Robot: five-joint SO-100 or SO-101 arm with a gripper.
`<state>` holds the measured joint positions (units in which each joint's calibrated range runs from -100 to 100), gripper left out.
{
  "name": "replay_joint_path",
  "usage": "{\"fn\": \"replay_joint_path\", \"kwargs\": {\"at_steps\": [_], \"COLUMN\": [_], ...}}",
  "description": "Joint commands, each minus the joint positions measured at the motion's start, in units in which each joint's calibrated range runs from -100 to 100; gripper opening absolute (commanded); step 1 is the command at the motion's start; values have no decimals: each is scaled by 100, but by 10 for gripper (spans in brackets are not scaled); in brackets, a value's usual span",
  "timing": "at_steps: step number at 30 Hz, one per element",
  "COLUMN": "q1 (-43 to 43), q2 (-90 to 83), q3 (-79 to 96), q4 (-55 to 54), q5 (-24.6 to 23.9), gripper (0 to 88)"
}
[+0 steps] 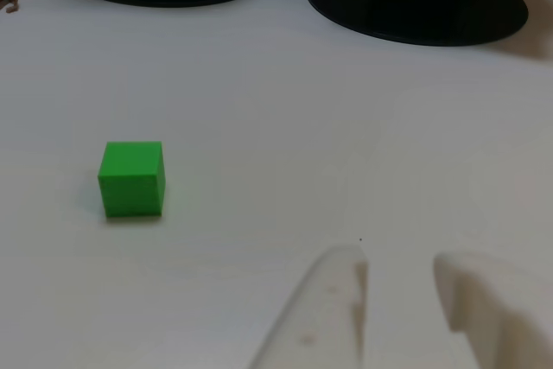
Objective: Pick up green cube and drop it in the blue box
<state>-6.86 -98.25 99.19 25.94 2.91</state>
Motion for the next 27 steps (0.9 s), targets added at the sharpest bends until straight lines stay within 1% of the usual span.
{"fn": "replay_joint_path", "kwargs": {"at_steps": [1, 20, 27], "q1": [-31, -54, -70], "q2": [-92, -83, 594], "q3": [36, 27, -557], "q4": [-111, -136, -160], "q5": [20, -15, -15], "gripper": [12, 12, 13]}}
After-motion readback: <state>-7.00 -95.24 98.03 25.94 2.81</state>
